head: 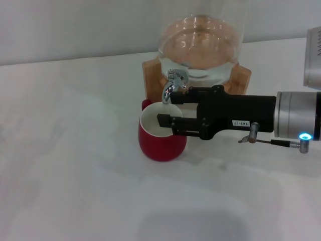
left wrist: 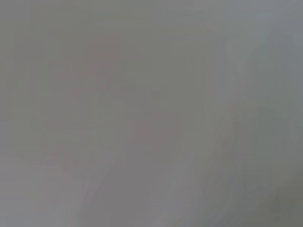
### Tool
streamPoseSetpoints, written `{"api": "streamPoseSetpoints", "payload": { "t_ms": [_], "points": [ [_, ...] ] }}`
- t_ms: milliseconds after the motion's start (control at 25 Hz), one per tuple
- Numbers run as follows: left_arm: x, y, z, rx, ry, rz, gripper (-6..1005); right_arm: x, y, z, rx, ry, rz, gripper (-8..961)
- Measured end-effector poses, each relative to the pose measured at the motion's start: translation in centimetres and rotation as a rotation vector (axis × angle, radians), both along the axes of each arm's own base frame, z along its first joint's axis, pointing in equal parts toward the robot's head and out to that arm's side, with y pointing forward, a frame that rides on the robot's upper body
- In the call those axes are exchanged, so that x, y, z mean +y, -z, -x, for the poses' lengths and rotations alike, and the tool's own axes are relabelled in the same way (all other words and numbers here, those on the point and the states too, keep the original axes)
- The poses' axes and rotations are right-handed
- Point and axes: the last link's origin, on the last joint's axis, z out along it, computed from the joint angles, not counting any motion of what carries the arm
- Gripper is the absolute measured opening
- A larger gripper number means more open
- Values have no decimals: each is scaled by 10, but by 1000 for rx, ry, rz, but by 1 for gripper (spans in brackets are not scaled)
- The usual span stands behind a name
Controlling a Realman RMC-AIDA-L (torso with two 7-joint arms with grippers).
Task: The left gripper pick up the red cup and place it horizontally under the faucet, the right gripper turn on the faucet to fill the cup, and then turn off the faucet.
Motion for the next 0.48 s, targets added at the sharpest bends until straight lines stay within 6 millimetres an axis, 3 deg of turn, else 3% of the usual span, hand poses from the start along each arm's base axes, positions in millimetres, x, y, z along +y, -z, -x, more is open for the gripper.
{"api": "streamPoseSetpoints", "payload": {
  "t_ms": [480],
  "points": [
    [1, -1, 4, 9, -23, -2, 864, 1, -1, 5, 10, -15, -2, 634]
  ]
}}
